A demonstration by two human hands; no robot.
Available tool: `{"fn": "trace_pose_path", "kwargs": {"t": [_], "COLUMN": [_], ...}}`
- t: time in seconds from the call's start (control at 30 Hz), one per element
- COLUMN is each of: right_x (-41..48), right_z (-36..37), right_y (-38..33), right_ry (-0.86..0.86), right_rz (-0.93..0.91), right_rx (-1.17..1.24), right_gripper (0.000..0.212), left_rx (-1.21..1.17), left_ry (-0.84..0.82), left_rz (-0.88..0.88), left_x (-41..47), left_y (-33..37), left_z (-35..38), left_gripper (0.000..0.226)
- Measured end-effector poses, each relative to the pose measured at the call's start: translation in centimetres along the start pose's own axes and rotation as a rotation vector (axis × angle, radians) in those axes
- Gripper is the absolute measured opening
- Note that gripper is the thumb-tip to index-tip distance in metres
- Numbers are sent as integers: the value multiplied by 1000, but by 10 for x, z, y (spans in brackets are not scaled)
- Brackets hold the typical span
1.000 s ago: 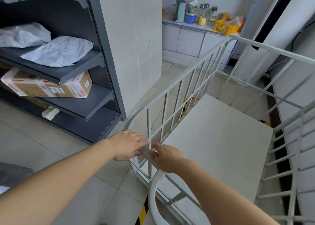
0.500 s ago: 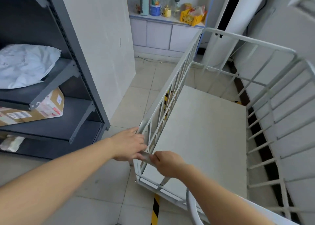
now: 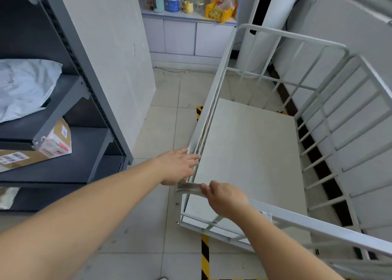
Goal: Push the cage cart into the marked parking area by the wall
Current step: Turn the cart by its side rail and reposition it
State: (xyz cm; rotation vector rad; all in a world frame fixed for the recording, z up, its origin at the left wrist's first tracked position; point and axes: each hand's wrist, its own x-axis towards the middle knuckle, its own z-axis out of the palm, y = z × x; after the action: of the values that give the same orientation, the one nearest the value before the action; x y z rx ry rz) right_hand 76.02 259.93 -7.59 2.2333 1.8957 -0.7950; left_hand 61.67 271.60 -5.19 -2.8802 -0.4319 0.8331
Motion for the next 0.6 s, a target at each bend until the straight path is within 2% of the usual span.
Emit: {"fn": "trace_pose_path", "kwargs": {"t": [0.23,0.47,0.6], "right_x": [4,36,37], "right_z": [-2,1,11], "right_y": [-7,-43,-51], "right_ry": [4,-23,87], "right_rz": [80,182,261], "right_rx": [-4,28,-59], "right_gripper": [51,57,56], "left_rx": [142,220,213], "left_ry": [113,207,139], "left_rz": [97,268,307], "left_x": [11,35,44], "left_y": [-16,-52,-69], "left_z": [9,11,-5], "left_gripper": [35,37,43]}}
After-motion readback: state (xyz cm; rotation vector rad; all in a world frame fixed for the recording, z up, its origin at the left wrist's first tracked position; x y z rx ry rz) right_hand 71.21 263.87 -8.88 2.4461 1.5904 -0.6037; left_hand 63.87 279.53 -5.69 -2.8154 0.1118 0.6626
